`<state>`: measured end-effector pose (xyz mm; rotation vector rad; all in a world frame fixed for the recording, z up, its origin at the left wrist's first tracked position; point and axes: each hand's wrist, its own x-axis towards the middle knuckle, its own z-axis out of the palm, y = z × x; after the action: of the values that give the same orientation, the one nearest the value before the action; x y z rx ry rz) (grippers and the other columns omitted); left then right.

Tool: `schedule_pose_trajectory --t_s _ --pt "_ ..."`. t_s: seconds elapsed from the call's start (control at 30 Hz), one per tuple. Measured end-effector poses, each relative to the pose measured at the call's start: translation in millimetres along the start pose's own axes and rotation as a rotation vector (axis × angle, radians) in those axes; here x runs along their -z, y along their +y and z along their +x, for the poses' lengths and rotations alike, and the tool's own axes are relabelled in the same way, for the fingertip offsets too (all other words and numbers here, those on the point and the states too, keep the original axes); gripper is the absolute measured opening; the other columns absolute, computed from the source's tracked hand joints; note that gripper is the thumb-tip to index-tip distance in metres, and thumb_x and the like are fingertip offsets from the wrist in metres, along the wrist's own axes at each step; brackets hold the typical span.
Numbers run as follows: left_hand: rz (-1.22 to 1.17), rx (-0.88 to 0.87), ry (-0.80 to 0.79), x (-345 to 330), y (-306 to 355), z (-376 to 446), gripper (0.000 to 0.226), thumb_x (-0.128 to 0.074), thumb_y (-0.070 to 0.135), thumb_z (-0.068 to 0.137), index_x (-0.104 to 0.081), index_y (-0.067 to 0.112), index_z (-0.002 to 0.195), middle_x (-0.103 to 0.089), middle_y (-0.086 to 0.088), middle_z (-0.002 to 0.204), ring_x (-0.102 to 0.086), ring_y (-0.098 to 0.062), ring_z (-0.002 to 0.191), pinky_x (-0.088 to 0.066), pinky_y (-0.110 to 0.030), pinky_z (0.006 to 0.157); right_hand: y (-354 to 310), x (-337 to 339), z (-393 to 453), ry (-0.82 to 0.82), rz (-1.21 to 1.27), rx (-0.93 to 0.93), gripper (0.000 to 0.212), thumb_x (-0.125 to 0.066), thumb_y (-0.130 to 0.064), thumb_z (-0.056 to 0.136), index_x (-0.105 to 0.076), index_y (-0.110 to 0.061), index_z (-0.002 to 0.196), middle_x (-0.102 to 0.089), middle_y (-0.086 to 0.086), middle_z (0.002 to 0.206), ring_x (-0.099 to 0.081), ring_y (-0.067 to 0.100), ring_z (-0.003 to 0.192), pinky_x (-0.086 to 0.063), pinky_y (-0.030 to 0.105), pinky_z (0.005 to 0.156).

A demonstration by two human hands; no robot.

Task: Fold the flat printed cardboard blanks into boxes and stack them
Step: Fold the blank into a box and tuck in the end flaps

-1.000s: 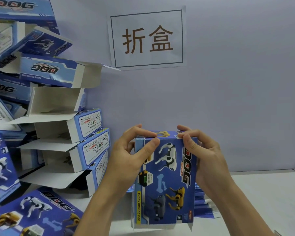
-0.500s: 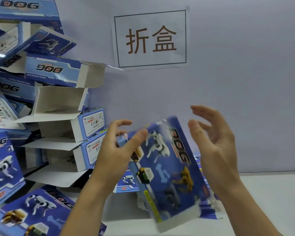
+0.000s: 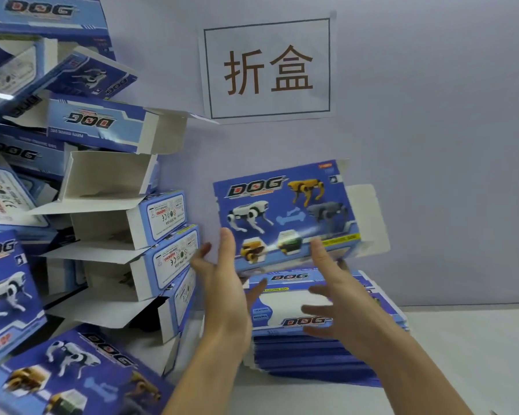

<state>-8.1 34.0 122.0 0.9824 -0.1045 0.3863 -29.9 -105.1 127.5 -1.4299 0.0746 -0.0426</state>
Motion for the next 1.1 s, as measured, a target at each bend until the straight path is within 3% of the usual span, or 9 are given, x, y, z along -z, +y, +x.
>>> schedule_pose_trajectory --t_s 0.2,0.3,0.5,0.57,0.67,0.8,0.97,1.03,1.1 --pt "0.292 0.106 -0.212 10.9 3.5 -1.6 0.059 -0.072 0.06 0.063 -0.056 0.031 0.112 -0.068 -0.006 0.11 -0.065 -0.019 0.098 -0.051 -0.044 0.078 13.6 33.3 17.2 0.092 0.434 0.232 0.045 -0.062 -0.038 0.092 -0.054 -0.021 0.133 -0.068 0.013 0.104 -0.069 0.032 0.085 -0.059 0.044 0.078" --pt "0.309 0.025 -0.129 18.4 21.9 1.7 0.053 -0.056 0.066 0.064 -0.056 0.041 0.111 -0.061 -0.006 0.123 -0.059 -0.021 0.112 -0.046 -0.052 0.099 12.2 48.6 17.8 0.031 0.215 0.308 0.061 -0.073 -0.033 0.083 -0.048 -0.039 0.138 -0.074 0.009 0.101 -0.07 0.029 0.076 -0.056 0.042 0.073" --pt "0.284 0.036 -0.375 26.1 45.6 1.0 0.069 -0.055 0.068 0.067 -0.07 0.024 0.118 -0.077 -0.005 0.105 -0.075 -0.021 0.088 -0.058 -0.04 0.08 12.6 54.0 9.7 -0.521 -0.162 0.318 0.081 -0.083 -0.028 0.07 -0.043 -0.064 0.131 -0.065 0.007 0.131 -0.066 0.038 0.112 -0.053 0.054 0.094" --pt "0.262 0.016 -0.385 20.7 46.4 -3.4 0.066 -0.055 0.067 0.068 -0.072 0.02 0.111 -0.077 -0.008 0.098 -0.075 -0.024 0.079 -0.06 -0.036 0.068 13.7 50.3 9.9 -0.54 -0.143 0.297 0.087 -0.083 -0.027 0.068 -0.039 -0.06 0.135 -0.06 0.011 0.135 -0.065 0.039 0.113 -0.052 0.058 0.096" --pt "0.309 -0.074 -0.351 16.1 48.7 -2.1 0.073 -0.053 0.066 0.073 -0.063 0.014 0.124 -0.074 -0.01 0.11 -0.07 -0.038 0.1 -0.056 -0.051 0.09 13.8 46.7 11.3 -0.489 -0.117 0.306 0.09 -0.085 -0.026 0.061 -0.04 -0.063 0.129 -0.06 0.013 0.134 -0.066 0.039 0.111 -0.051 0.061 0.096" --pt "0.359 -0.092 -0.409 13.3 41.3 -3.8 0.068 -0.057 0.09 0.061 -0.061 0.051 0.117 -0.075 -0.005 0.108 -0.073 -0.028 0.094 -0.053 -0.051 0.093 19.4 48.0 17.4 -0.499 -0.199 0.326 0.096 -0.084 -0.015 0.065 -0.034 -0.07 0.125 -0.065 0.005 0.13 -0.067 0.034 0.111 -0.048 0.058 0.1" --pt "0.411 -0.206 -0.266 6.4 19.6 -0.7 0.043 -0.051 0.085 0.074 -0.058 0.047 0.091 -0.071 0.023 0.08 -0.07 -0.001 0.082 -0.054 -0.024 0.076 21.6 30.0 24.9 -0.448 -0.109 0.41 0.101 -0.08 -0.065 0.06 -0.034 -0.038 0.147 -0.064 -0.003 0.13 -0.058 0.024 0.123 -0.042 0.045 0.1" --pt "0.399 -0.181 -0.24 5.1 8.5 0.4 0.045 -0.048 0.086 0.075 -0.061 0.047 0.095 -0.07 0.025 0.098 -0.064 0.003 0.103 -0.05 -0.032 0.093 20.6 19.1 28.6 -0.262 -0.047 0.518 0.112 -0.072 -0.084 0.045 -0.039 -0.041 0.142 -0.062 -0.024 0.12 -0.054 0.003 0.122 -0.044 0.023 0.094" --pt "0.41 -0.212 -0.169 2.4 0.4 -1.4 0.033 -0.043 0.082 0.082 -0.056 0.051 0.083 -0.062 0.032 0.085 -0.056 0.021 0.084 -0.044 -0.025 0.08 26.6 10.7 23.9 -0.134 -0.022 0.641 0.082 -0.059 -0.079 0.064 -0.035 -0.054 0.138 -0.057 -0.048 0.105 -0.049 -0.026 0.108 -0.043 0.007 0.077"
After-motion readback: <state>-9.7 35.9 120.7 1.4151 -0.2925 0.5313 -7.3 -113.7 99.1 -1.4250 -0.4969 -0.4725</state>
